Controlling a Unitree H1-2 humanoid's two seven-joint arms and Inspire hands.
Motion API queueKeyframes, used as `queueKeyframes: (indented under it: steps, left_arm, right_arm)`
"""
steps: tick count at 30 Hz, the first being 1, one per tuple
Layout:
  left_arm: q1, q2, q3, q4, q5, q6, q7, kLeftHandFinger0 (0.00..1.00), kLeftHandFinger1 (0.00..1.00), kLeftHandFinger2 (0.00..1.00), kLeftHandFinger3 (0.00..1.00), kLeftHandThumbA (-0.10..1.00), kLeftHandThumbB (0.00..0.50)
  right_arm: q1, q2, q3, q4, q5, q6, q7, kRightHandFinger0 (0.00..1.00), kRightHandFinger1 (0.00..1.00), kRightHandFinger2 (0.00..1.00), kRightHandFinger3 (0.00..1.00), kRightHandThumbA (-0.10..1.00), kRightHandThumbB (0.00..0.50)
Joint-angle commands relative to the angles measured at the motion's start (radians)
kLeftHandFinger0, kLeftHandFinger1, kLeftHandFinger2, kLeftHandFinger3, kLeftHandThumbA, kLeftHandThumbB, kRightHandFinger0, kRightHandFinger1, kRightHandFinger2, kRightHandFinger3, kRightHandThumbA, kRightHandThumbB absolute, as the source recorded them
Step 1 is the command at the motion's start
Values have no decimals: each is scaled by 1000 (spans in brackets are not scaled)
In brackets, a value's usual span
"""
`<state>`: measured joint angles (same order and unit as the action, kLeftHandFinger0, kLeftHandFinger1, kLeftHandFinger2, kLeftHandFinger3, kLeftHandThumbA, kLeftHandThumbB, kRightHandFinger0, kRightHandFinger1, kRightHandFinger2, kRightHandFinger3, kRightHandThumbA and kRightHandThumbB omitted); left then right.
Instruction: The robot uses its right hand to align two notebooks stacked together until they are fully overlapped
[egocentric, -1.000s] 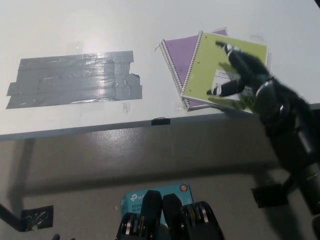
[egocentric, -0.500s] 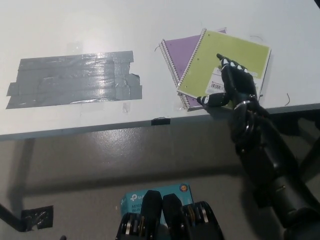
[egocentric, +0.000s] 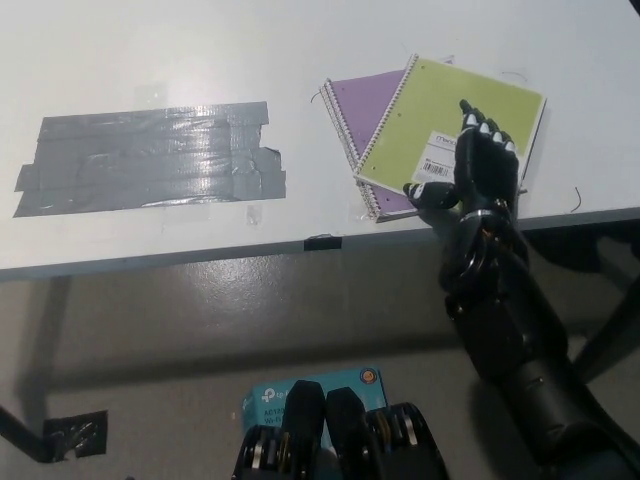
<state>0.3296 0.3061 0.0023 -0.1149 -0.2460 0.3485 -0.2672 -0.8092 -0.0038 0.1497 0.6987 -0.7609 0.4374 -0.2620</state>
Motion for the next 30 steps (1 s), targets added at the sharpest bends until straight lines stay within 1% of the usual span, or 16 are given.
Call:
queueKeyframes:
  steps: [1, 4, 6, 7, 8, 10, 12, 17, 18, 20, 24, 25, 27, 28, 29, 30]
  left_arm:
    - [15, -1, -6, -10, 11, -35, -14, 942, 873, 885, 1000, 1000, 500]
    - [13, -2, -11, -7, 13, -40, -17, 902, 867, 894, 1000, 1000, 500]
    - [9, -3, -9, -7, 4, -26, -18, 827, 838, 896, 1000, 1000, 500]
    - [4, -5, -13, -6, 5, -28, -19, 844, 847, 897, 1000, 1000, 500]
    - [1, -5, -14, -2, 2, -33, -23, 812, 827, 892, 1000, 1000, 500]
    - [2, -9, -12, -2, 0, -34, -22, 835, 843, 896, 1000, 1000, 500]
    - [3, -8, -14, -10, 4, -31, -20, 822, 832, 894, 1000, 1000, 500]
    - [-7, -7, -24, -20, 15, -21, -17, 848, 840, 866, 1000, 1000, 500]
    - [-8, -4, -28, -17, 18, -24, -20, 850, 838, 868, 1000, 1000, 500]
    - [-7, -3, -30, -14, 16, -27, -21, 784, 815, 860, 1000, 1000, 500]
    - [-2, -2, -33, -23, 17, -17, -17, 793, 832, 873, 1000, 1000, 500]
    - [0, -1, -37, -25, 25, -20, -15, 804, 833, 870, 1000, 1000, 500]
    - [-1, 3, -39, -24, 29, -24, -16, 808, 834, 869, 1000, 1000, 500]
    - [-2, 6, -42, -28, 32, -20, -16, 797, 810, 858, 1000, 1000, 500]
    - [-2, 8, -46, -26, 35, -23, -18, 882, 811, 843, 1000, 1000, 500]
    - [-3, 9, -48, -26, 36, -22, -19, 890, 810, 842, 1000, 1000, 500]
  right_arm:
    - [14, 12, -9, -6, 46, 9, -57, 1000, 1000, 1000, 1000, 1000, 276]
    - [38, 9, 13, -16, 33, 31, -37, 1000, 1000, 1000, 1000, 1000, 288]
    - [51, 9, 23, -11, 24, 33, -28, 1000, 1000, 1000, 1000, 1000, 291]
    - [54, 8, 22, 0, 8, 33, -26, 1000, 1000, 1000, 1000, 1000, 312]
    - [64, 11, 19, 11, -2, 33, -28, 1000, 1000, 1000, 1000, 1000, 320]
    - [69, 11, 21, 23, 0, 33, -18, 1000, 1000, 1000, 1000, 1000, 315]
    - [78, 9, 29, 18, 8, 33, -28, 1000, 1000, 1000, 1000, 1000, 332]
    - [122, 7, 25, 8, 31, 33, -59, 1000, 1000, 1000, 1000, 1000, 314]
    - [135, 5, 28, 10, 26, 33, -54, 1000, 1000, 1000, 1000, 1000, 300]
    - [151, 2, 35, 14, 26, 33, -60, 1000, 1000, 1000, 1000, 1000, 293]
    - [183, -20, 67, 20, -29, 33, -7, 1000, 1000, 1000, 1000, 1000, 306]
    - [194, -44, 116, 27, -65, 33, 27, 1000, 1000, 1000, 1000, 1000, 284]
    - [201, -62, 156, 29, -91, 33, 55, 1000, 1000, 1000, 1000, 1000, 284]
    - [212, -83, 198, 20, -100, 33, 84, 1000, 1000, 1000, 1000, 1000, 328]
    - [220, -101, 233, 16, -108, 33, 114, 1000, 1000, 1000, 1000, 1000, 356]
    - [227, -112, 251, 10, -109, 33, 131, 1000, 1000, 1000, 1000, 1000, 367]
